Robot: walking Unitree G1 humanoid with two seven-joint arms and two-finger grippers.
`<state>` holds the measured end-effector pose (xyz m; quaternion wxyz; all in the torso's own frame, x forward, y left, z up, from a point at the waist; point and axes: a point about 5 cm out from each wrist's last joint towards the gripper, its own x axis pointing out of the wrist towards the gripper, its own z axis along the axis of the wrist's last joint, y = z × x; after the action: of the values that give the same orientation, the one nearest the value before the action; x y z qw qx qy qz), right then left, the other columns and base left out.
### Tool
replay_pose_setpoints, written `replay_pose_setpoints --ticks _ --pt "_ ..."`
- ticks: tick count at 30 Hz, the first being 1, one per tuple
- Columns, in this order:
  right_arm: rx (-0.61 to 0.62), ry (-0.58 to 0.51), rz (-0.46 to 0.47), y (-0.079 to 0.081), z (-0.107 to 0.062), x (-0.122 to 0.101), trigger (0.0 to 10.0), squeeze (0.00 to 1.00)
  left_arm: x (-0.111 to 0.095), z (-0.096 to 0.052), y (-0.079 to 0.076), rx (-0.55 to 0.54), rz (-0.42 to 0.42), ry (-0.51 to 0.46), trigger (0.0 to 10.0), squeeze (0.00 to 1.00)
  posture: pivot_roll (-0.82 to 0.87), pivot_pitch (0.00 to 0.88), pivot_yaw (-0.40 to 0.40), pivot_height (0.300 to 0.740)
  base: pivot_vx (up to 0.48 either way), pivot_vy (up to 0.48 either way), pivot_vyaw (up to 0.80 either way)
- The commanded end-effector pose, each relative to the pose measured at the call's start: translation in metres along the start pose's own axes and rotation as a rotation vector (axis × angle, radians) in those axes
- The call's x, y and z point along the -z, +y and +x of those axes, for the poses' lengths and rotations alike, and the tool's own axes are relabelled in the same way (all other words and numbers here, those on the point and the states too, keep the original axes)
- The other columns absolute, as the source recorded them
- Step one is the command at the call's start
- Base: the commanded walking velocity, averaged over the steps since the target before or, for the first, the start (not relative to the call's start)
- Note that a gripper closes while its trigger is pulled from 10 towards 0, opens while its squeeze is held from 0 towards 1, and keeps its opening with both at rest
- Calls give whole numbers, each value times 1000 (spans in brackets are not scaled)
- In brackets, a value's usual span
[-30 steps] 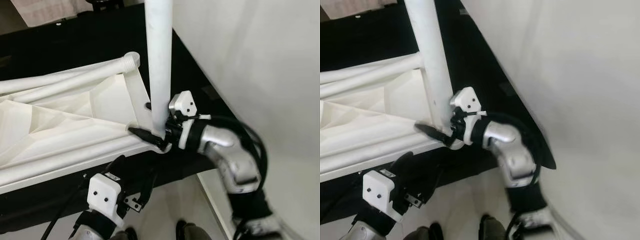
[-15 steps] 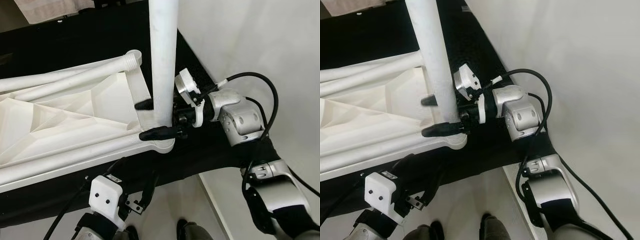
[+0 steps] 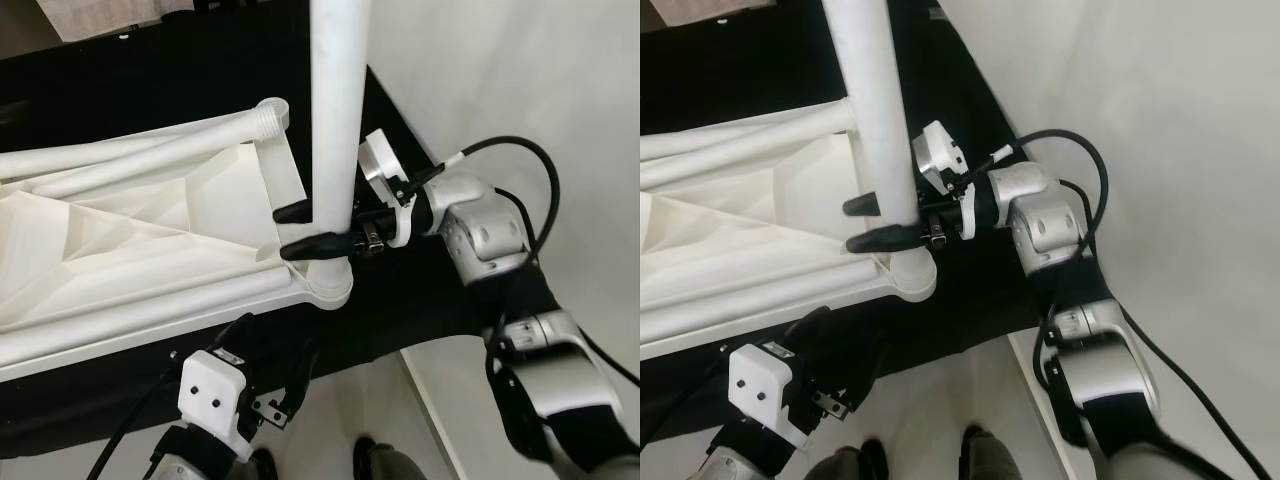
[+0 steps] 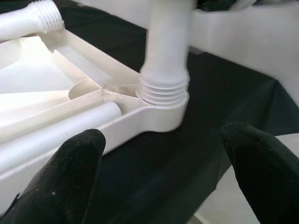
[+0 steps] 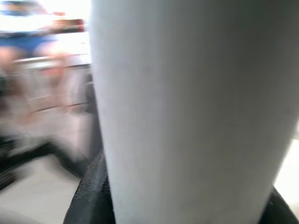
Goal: Building children table
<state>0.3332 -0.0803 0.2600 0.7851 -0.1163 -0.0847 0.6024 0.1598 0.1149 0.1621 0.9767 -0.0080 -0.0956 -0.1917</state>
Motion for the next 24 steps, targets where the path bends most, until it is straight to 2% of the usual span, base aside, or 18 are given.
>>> replay_pose_setpoints --ticks 1,2,3,4,5,7,12,15,16,17,18,19,22,24 --pt "419 324 113 9 -7 59 0 0 1 -3 -1 0 -4 17 10000 0 2 309 -11 740 0 0 0" --pt "419 324 113 9 -7 59 0 0 1 -3 -1 0 -4 17 10000 0 2 309 -11 740 0 0 0" --pt "544 403 173 30 -11 74 0 0 1 -3 1 0 -3 16 10000 0 2 315 0 740 0 0 0" --pt "611 417 222 46 -9 80 0 0 1 -2 1 2 -1 17 10000 0 0 312 17 740 0 0 0" --pt "626 412 258 54 -4 81 0 0 1 -2 2 4 2 18 10000 0 0 312 17 740 0 0 0" --pt "618 398 278 58 0 81 0 0 2 -1 2 5 3 19 10000 0 0 312 17 740 0 0 0" --pt "616 345 213 41 19 68 0 0 5 -1 3 17 8 27 10000 0 0 282 17 740 0 0 0" --pt "616 342 202 38 20 65 0 0 5 -1 3 17 9 28 10000 0 0 282 17 740 0 0 0" --pt "637 346 194 37 19 62 9490 0 5 -1 3 10 11 27 10000 0 5 279 13 740 0 0 0" --pt "617 308 210 36 20 58 10000 1000 5 -1 3 3 13 25 10000 0 4 279 13 740 0 0 0" --pt "588 286 218 37 20 53 10000 1000 4 -1 3 0 14 24 10000 0 4 279 13 740 0 0 0" --pt "543 271 186 35 20 48 10000 1000 4 -1 3 -2 14 24 10000 0 6 278 10 740 0 0 0" --pt "369 117 73 12 17 22 10000 1000 4 -2 2 0 13 24 10000 0 1 275 15 740 0 0 0" --pt "293 58 58 8 17 13 10000 1000 4 -2 2 0 12 25 10000 0 1 274 16 740 0 0 0"
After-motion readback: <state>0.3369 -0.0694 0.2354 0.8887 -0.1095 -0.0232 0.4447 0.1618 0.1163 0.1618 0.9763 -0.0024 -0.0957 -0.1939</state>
